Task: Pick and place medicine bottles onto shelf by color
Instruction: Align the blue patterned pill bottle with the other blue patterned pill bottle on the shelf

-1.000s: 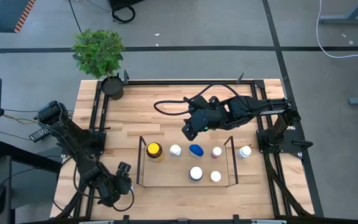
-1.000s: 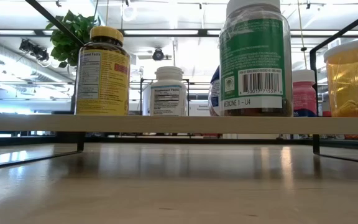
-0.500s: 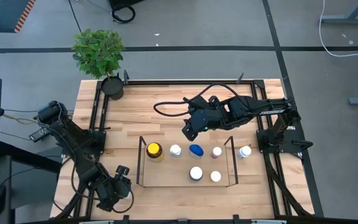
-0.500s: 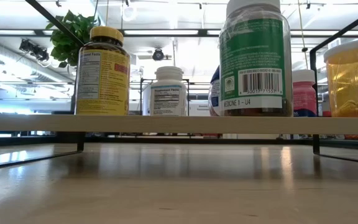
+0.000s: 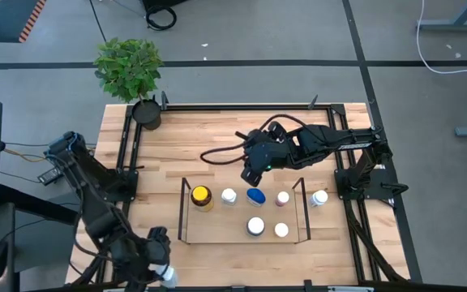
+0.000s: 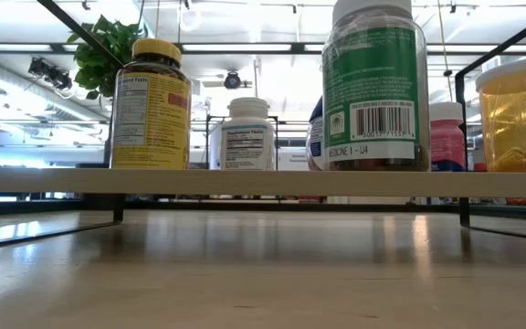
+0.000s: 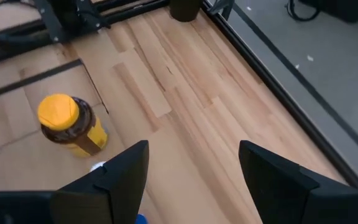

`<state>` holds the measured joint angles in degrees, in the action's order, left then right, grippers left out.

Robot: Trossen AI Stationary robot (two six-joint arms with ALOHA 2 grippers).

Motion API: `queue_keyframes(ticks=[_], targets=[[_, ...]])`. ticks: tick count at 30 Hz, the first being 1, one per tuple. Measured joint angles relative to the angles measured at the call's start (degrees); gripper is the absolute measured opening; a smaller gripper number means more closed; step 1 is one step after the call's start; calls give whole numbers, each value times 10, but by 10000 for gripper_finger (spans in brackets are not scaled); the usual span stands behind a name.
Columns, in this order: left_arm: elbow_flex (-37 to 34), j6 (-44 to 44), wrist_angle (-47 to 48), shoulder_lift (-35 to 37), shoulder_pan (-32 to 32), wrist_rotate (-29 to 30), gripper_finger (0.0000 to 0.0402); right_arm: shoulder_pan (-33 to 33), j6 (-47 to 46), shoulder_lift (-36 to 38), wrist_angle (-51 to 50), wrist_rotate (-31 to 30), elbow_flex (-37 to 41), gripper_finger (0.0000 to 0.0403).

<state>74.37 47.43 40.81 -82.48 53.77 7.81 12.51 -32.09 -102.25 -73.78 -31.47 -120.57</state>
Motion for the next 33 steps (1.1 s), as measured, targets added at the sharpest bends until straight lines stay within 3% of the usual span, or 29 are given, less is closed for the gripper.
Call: queue_keyframes(ticks=[9,13,23,33], targets=[[94,10,1,0,-51,0,179,0,72,0,-3,2,0,257],[118,-27,5,-12,-97,0,187,-1,82,0,-29,-1,0,257],[191,-195,117,-108,-231,7,183,-9,9,66,-90,-35,0,257],[192,-300,113,-197,-306,-20,180,-9,-59,134,-107,-64,0,257]])
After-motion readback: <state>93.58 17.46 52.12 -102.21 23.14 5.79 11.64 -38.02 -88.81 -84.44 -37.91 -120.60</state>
